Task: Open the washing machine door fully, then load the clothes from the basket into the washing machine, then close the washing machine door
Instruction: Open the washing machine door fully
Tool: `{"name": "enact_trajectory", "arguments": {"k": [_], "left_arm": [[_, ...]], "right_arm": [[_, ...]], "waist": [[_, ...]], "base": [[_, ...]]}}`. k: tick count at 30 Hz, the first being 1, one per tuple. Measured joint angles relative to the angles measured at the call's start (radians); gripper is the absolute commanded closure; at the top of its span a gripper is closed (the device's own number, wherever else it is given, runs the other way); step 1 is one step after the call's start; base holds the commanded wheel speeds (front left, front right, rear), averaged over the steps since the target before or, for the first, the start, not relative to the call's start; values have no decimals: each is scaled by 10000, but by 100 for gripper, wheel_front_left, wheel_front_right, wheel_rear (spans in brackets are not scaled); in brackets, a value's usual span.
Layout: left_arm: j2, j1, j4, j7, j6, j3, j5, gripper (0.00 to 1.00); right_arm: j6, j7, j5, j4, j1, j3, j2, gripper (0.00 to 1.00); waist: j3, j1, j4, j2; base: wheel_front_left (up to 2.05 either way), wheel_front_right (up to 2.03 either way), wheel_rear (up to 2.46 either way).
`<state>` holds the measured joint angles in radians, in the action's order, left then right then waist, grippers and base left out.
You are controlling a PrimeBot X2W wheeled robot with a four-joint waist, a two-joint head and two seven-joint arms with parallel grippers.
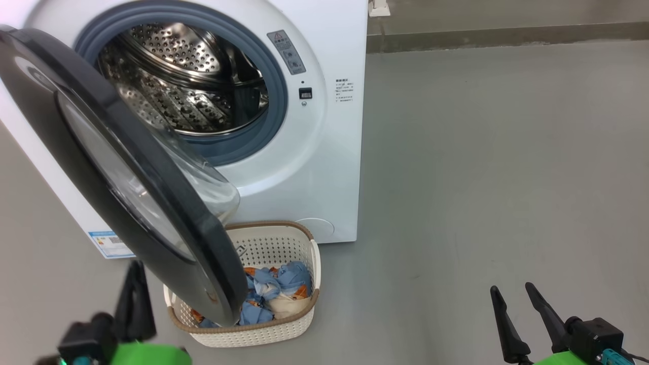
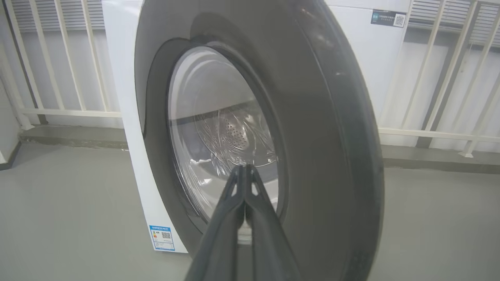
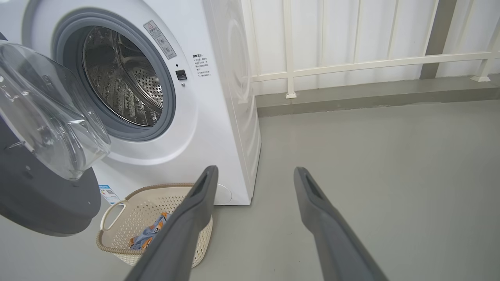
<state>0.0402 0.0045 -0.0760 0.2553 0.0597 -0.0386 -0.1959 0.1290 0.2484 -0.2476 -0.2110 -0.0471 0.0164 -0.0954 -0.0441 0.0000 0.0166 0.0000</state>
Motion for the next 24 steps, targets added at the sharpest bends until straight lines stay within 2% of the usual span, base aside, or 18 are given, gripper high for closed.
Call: {"name": "enact_trajectory", "arguments": {"k": [11, 18, 24], "left_arm": [[-19, -1234, 1384, 2, -263, 314, 146, 100], [-27, -2002, 1847, 6, -389, 58, 165, 100], [-29, -2414, 1822, 12, -382, -585, 165, 100]], "right_arm": [[0, 0, 38, -59, 40, -50, 12, 0], [0, 2, 75, -100, 69, -81, 19, 0], [0, 2, 77, -119, 70, -119, 35, 0]], "waist": [[-104, 0, 8, 0], [-176, 0, -61, 0], [-202, 0, -155, 0]], "base": [[0, 0, 0], [0, 0, 0], [0, 0, 0]]}}
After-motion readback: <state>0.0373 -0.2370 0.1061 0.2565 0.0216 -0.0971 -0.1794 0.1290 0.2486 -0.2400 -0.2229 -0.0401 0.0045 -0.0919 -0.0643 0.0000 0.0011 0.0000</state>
